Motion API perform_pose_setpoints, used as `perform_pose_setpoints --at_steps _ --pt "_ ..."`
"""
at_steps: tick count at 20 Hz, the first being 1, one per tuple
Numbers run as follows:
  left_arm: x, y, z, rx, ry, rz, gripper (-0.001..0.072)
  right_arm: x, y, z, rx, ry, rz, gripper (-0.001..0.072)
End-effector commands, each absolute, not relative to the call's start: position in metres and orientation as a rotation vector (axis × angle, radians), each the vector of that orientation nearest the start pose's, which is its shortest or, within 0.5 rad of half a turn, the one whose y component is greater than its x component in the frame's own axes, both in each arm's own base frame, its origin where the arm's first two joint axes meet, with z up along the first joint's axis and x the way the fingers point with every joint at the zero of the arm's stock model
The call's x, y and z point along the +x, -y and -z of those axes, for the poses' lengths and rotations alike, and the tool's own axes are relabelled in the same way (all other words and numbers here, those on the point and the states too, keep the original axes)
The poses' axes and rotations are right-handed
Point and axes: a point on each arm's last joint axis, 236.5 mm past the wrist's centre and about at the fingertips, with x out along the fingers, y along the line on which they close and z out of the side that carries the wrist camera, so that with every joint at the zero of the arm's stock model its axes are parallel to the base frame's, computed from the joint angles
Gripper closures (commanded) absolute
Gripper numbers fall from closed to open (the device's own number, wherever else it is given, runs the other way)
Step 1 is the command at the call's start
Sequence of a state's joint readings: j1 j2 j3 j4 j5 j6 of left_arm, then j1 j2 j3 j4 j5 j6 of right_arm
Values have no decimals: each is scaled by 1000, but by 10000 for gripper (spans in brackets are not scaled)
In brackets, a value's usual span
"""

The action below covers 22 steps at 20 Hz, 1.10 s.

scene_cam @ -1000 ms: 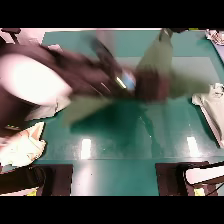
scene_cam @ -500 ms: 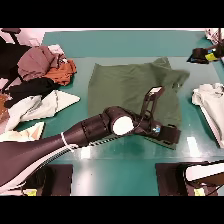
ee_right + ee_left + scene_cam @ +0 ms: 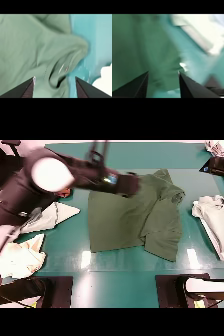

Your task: Fold the shirts.

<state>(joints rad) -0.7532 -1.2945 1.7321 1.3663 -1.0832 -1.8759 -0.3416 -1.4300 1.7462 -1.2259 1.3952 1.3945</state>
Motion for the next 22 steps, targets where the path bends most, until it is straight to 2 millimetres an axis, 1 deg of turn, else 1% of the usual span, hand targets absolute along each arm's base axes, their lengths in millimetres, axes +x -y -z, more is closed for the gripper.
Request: perform_pose_setpoints --at_steps 1,2,4,5,6,8,10,11,14,15,16,18,20,21,22 --pt "332 268 -205 19 -979 522 267 407 53 -122 280 -1136 -92 128" --pt "329 260 -186 60 -1030 503 267 393 49 -104 283 -1175 -98 128" --pt "325 252 -150 118 -1099 482 268 367 44 -69 317 -1239 -95 129" --pt "321 250 -133 130 -1135 471 275 352 42 -53 340 -1278 -89 130" --pt "317 247 -116 129 -1164 459 296 337 39 -37 363 -1323 -88 132" --pt "303 243 -90 108 -1199 461 297 313 35 -15 380 -1390 -102 132" --pt "283 230 -67 88 -1237 436 311 300 26 -3 389 -1420 -143 132" --pt "270 227 -56 66 -1258 444 429 295 23 0 390 -1431 -150 133" --pt "230 227 -29 -23 -1322 488 430 287 15 2 418 -1445 -177 132" --pt "222 227 -22 -47 -1337 496 363 287 14 -1 448 -1438 -186 132" --pt "216 224 -14 -69 -1355 490 274 290 12 -4 487 -1420 -193 132" --pt "213 218 -2 -165 -1383 475 266 296 14 -11 566 -1374 -199 132" --pt "216 214 6 -269 -1401 500 266 294 23 -13 593 -1364 -176 132" --pt "220 213 6 -312 -1394 518 258 294 27 -14 599 -1356 -165 133" --pt "226 212 5 -361 -1377 530 78 295 29 -16 600 -1343 -156 133"
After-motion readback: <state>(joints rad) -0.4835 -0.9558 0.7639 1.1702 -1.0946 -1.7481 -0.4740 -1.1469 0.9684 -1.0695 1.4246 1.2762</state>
